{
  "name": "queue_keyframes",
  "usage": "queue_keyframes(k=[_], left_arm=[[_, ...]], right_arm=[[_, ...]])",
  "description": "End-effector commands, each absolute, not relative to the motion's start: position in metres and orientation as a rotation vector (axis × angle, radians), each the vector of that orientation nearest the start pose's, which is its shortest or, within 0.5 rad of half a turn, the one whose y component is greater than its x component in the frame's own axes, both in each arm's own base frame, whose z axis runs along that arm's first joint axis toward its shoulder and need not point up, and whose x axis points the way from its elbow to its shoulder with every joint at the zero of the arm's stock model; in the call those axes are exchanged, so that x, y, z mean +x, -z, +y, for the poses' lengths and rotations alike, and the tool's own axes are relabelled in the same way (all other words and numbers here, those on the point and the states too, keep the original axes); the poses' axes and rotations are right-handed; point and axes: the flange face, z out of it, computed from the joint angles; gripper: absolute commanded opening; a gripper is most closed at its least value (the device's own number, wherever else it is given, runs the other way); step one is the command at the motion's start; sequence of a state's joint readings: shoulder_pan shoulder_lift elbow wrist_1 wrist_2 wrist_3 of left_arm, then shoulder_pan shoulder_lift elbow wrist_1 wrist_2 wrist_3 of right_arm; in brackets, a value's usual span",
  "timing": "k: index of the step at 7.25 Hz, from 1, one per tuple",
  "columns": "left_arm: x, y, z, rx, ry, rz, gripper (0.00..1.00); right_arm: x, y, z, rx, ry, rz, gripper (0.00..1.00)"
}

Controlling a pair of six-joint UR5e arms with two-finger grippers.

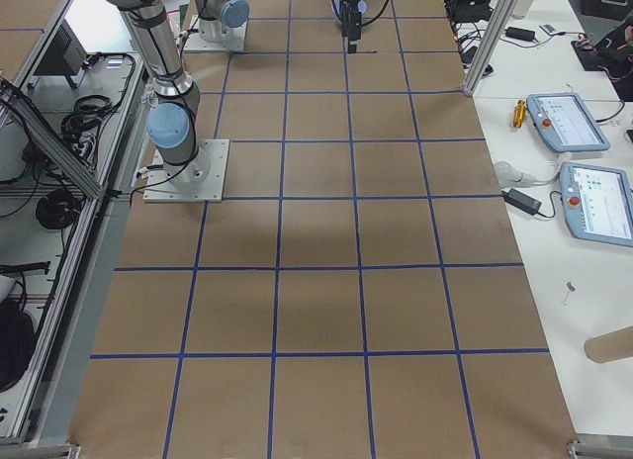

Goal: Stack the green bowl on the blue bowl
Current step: 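Lower the left gripper onto the pale green bowl rim and grasp it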

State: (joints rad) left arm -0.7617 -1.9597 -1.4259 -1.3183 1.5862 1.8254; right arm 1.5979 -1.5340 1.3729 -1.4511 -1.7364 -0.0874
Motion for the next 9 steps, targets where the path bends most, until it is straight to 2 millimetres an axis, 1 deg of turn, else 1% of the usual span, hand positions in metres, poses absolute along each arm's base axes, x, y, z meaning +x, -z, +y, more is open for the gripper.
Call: queue_keyframes(k=[1, 2, 3, 4, 6, 7, 9], left_arm=[[0.415, -0.345, -0.552, 1.639, -0.006, 2.643, 1.0], [0.431, -0.337, -0.562, 1.697, 0.004, 2.556, 1.0], [0.455, -0.322, -0.556, 1.734, 0.006, 2.529, 1.0], [0.47, -0.31, -0.555, 1.742, 0.036, 2.538, 1.0], [0.49, -0.295, -0.563, 1.794, 0.041, 2.492, 1.0], [0.503, -0.284, -0.565, 1.807, 0.041, 2.486, 1.0], [0.52, -0.264, -0.578, 1.809, 0.046, 2.471, 1.0]], right_arm=[[0.131, -0.556, -0.503, -0.184, 0.06, 3.303, 1.0], [0.131, -0.556, -0.503, -0.184, 0.06, 3.303, 1.0], [0.131, -0.556, -0.503, -0.184, 0.06, 3.303, 1.0], [0.131, -0.556, -0.503, -0.184, 0.06, 3.303, 1.0], [0.131, -0.556, -0.503, -0.184, 0.06, 3.303, 1.0], [0.131, -0.556, -0.503, -0.184, 0.06, 3.303, 1.0], [0.13, -0.556, -0.503, -0.182, 0.06, 3.303, 1.0]])
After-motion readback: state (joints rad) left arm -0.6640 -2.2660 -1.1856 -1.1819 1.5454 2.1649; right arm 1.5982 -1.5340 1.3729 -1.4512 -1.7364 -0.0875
